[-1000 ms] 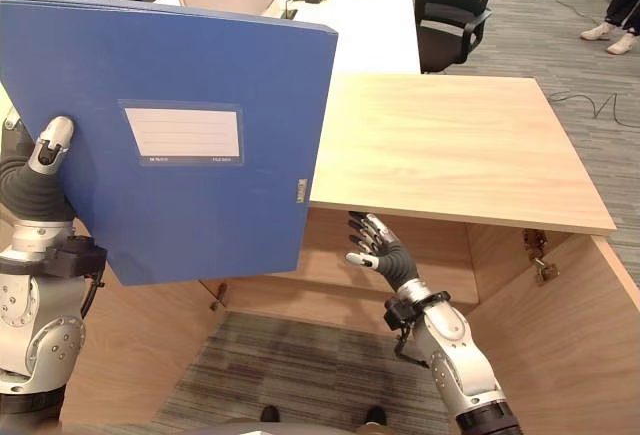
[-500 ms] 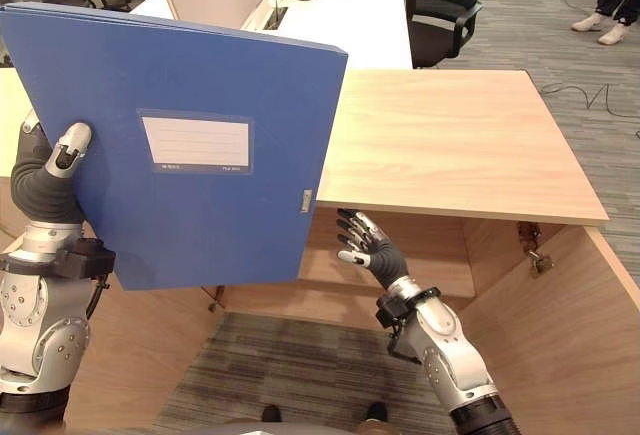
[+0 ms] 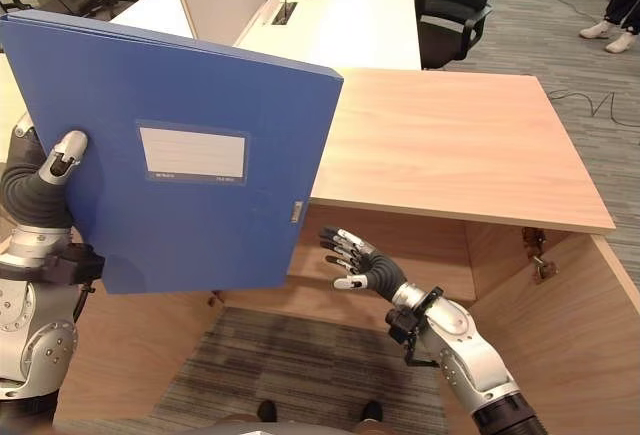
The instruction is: Put the empty folder in the office cabinet
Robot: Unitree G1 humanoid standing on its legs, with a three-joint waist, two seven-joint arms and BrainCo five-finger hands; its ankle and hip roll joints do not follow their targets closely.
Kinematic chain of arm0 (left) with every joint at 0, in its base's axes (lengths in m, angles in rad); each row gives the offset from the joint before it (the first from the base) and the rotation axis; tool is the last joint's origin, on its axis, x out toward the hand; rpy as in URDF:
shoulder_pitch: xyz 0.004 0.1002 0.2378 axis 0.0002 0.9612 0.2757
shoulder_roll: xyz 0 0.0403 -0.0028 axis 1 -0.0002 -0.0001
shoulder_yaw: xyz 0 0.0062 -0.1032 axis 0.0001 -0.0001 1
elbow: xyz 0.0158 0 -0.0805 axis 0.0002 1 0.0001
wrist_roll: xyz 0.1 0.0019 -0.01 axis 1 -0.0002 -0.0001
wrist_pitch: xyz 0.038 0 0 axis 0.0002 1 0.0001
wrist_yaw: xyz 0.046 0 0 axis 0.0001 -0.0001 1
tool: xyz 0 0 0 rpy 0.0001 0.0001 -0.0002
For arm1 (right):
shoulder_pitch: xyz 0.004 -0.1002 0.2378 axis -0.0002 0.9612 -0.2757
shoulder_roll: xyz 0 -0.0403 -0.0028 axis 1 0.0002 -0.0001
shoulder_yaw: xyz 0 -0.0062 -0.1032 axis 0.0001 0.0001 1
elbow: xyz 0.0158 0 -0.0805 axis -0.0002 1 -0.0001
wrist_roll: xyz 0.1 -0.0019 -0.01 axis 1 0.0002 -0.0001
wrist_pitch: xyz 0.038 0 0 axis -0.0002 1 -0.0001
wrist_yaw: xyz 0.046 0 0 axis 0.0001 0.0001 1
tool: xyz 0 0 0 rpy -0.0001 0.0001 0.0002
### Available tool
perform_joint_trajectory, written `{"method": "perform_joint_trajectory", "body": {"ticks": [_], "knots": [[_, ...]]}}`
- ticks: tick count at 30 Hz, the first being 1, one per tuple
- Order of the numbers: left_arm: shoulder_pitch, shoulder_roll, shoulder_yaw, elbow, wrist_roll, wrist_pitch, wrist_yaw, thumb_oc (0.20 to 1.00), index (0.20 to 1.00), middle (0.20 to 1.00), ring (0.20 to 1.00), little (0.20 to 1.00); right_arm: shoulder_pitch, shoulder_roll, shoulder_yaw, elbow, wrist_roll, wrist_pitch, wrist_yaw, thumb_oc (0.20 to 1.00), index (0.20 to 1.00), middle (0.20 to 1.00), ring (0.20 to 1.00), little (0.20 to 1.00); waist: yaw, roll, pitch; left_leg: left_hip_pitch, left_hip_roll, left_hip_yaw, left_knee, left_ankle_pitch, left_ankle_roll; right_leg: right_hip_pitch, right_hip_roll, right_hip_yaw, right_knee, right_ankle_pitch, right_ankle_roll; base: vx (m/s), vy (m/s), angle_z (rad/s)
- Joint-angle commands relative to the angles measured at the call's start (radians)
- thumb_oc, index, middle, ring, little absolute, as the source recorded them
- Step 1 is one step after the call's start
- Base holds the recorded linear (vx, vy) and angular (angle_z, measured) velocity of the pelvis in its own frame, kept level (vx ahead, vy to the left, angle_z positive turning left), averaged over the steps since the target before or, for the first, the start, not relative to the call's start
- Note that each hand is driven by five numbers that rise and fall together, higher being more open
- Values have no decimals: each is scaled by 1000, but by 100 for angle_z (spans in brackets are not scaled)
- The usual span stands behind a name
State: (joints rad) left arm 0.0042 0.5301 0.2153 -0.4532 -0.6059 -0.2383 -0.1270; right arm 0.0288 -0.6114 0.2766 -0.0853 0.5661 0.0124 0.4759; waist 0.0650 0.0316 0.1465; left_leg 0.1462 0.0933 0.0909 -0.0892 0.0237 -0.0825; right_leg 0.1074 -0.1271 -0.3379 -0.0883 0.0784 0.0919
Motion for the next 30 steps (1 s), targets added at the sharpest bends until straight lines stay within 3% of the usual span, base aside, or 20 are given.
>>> {"method": "perform_joint_trajectory", "body": {"ticks": [1, 8, 15, 30], "knots": [[-55, 77, 50, 25, 9, -70, 7, 200, 200, 200, 200, 200, -29, 6, 11, -41, -20, -32, 25, 1000, 1000, 1000, 1000, 1000, 1, -37, -26, 6, 0, 5, 2, -48, -6, 58, -45, 5, 9, -80, 80, 0, 0, 0], [-52, 76, 69, 25, 19, -69, 6, 200, 200, 200, 200, 200, -23, 43, -12, -13, -33, -44, 11, 1000, 1000, 1000, 1000, 1000, 2, -36, -28, 6, 0, 7, 2, -48, -4, 57, -45, 9, 8, -80, 80, 0, 0, 0], [-40, 33, 55, 24, 27, -67, 21, 200, 200, 200, 200, 200, -70, 125, -54, -105, 22, -79, -46, 1000, 1000, 1000, 1000, 1000, -6, -31, -31, 9, 0, 9, 2, -49, -1, 58, -44, 18, 8, -81, 76, 0, 0, 0], [-58, -32, -31, 31, 21, -67, 71, 200, 200, 200, 200, 200, -243, 233, 17, -199, 83, -138, -147, 1000, 1000, 1000, 1000, 1000, -10, -28, -33, 13, 0, 17, 2, -53, 4, 54, -44, 33, 7, -79, 70, 1, 0, -1]]}}
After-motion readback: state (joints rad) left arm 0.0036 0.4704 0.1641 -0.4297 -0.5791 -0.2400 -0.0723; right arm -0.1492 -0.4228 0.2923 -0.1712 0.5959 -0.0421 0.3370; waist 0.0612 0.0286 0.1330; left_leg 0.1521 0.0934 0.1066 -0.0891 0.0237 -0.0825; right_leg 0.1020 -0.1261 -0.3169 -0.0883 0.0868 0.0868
